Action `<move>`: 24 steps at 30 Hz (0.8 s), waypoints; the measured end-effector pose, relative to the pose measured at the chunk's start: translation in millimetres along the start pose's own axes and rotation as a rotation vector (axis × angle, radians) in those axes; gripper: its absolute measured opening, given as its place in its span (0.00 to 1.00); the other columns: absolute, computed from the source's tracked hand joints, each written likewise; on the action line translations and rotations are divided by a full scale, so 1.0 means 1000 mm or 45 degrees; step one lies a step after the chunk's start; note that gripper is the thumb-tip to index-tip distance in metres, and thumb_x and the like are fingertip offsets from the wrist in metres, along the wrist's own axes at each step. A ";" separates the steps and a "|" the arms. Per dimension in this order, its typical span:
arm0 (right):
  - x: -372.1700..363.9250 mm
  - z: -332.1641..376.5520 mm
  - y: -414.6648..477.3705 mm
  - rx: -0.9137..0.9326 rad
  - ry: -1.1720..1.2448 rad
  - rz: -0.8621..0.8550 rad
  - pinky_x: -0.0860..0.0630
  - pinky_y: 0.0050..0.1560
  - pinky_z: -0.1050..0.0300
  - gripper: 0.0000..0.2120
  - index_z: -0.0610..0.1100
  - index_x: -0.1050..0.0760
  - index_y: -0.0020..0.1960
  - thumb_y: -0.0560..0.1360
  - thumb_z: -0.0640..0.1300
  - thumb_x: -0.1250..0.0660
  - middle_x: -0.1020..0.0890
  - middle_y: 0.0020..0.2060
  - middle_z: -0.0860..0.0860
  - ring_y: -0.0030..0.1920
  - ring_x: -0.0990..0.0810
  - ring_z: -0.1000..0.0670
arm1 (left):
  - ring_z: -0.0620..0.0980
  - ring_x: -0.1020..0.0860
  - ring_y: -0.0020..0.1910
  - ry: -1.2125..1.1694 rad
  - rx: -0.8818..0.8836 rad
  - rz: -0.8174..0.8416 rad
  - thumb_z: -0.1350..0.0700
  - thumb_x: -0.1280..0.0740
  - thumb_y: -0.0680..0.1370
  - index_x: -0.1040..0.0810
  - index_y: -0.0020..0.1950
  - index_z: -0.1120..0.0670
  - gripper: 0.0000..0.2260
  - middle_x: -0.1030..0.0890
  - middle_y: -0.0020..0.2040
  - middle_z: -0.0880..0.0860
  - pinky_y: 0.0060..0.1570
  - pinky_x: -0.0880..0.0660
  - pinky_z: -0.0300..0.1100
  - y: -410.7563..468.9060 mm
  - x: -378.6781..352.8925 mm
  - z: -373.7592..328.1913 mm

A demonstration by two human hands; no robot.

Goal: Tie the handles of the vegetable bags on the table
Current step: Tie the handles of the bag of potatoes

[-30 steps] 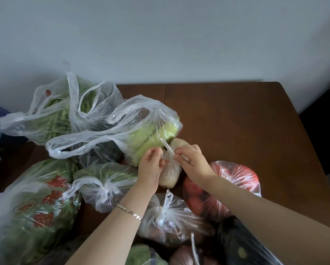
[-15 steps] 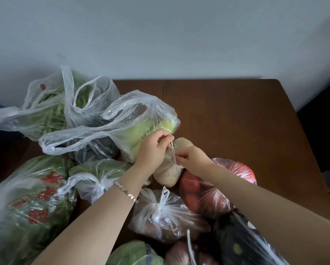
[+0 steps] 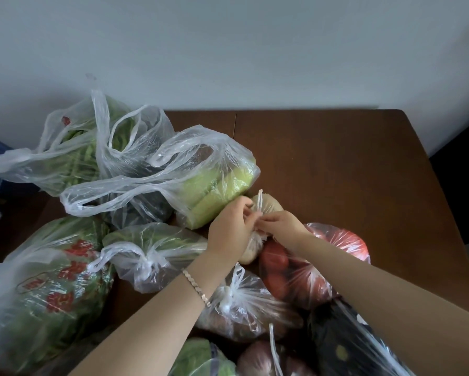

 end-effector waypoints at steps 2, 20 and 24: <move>0.001 0.000 0.003 -0.040 0.063 -0.007 0.35 0.35 0.65 0.07 0.42 0.20 0.37 0.73 0.40 0.33 0.25 0.27 0.52 0.30 0.31 0.56 | 0.48 0.22 0.44 0.012 -0.053 -0.003 0.51 0.34 0.76 0.20 0.51 0.56 0.10 0.19 0.45 0.51 0.47 0.25 0.47 -0.008 -0.003 0.005; -0.005 -0.013 0.005 0.026 0.010 -0.236 0.23 0.42 0.56 0.11 0.42 0.19 0.33 0.73 0.41 0.33 0.21 0.26 0.54 0.30 0.25 0.55 | 0.50 0.22 0.42 0.038 0.126 0.357 0.54 0.35 0.77 0.19 0.46 0.57 0.08 0.18 0.42 0.55 0.44 0.25 0.44 0.001 -0.005 0.014; -0.005 -0.009 0.003 0.066 -0.061 -0.273 0.22 0.42 0.56 0.14 0.51 0.21 0.29 0.72 0.41 0.32 0.22 0.25 0.55 0.30 0.25 0.55 | 0.43 0.31 0.28 -0.027 0.117 0.252 0.52 0.30 0.73 0.23 0.32 0.53 0.11 0.29 0.26 0.45 0.31 0.36 0.38 -0.004 -0.007 0.014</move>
Point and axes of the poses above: each hand's wrist, its own y-axis towards the middle knuckle, its own x-axis out of the back of the hand, z = x × y, the point moved 1 cm from there along y, towards the middle knuckle
